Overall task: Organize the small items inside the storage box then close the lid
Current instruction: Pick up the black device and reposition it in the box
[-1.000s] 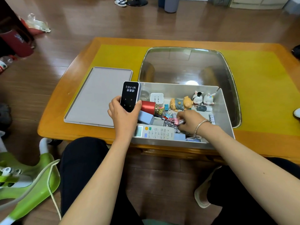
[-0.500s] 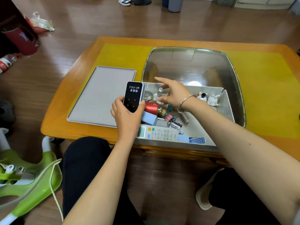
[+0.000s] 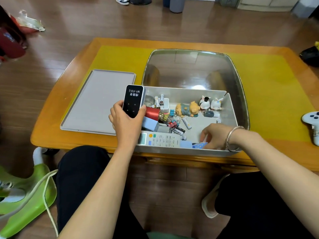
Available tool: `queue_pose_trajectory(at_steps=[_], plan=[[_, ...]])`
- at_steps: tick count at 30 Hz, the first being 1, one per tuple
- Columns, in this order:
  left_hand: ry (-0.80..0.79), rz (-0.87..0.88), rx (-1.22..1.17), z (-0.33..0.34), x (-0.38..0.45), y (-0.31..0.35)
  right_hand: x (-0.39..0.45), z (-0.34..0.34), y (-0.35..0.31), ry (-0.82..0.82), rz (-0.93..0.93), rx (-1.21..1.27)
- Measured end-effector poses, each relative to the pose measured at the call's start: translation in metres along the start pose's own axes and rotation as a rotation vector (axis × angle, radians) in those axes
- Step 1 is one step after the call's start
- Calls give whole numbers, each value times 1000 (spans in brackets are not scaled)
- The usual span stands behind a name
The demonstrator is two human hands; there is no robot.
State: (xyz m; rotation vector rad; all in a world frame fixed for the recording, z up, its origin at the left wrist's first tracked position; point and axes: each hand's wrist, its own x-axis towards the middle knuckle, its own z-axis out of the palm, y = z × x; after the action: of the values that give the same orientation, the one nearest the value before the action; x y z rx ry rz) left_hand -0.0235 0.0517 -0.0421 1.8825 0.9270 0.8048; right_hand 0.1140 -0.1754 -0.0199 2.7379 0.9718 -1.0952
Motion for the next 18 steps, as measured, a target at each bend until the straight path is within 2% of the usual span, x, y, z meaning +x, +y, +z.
queue_pose_trajectory(at_steps=[3, 7, 12, 15, 18], plan=[[-6, -2, 0, 0, -1, 0, 5, 10, -1, 100, -47, 1], [-4, -6, 5, 0, -2, 1, 11, 12, -5, 179, -25, 195], [-8, -5, 11, 0, -2, 2, 28, 8, -18, 384, -92, 77], [-10, -8, 15, -1, -2, 3, 29, 7, -19, 455, -116, 254], [-11, -4, 23, -1, -2, 3, 25, 10, -15, 441, -122, 355]])
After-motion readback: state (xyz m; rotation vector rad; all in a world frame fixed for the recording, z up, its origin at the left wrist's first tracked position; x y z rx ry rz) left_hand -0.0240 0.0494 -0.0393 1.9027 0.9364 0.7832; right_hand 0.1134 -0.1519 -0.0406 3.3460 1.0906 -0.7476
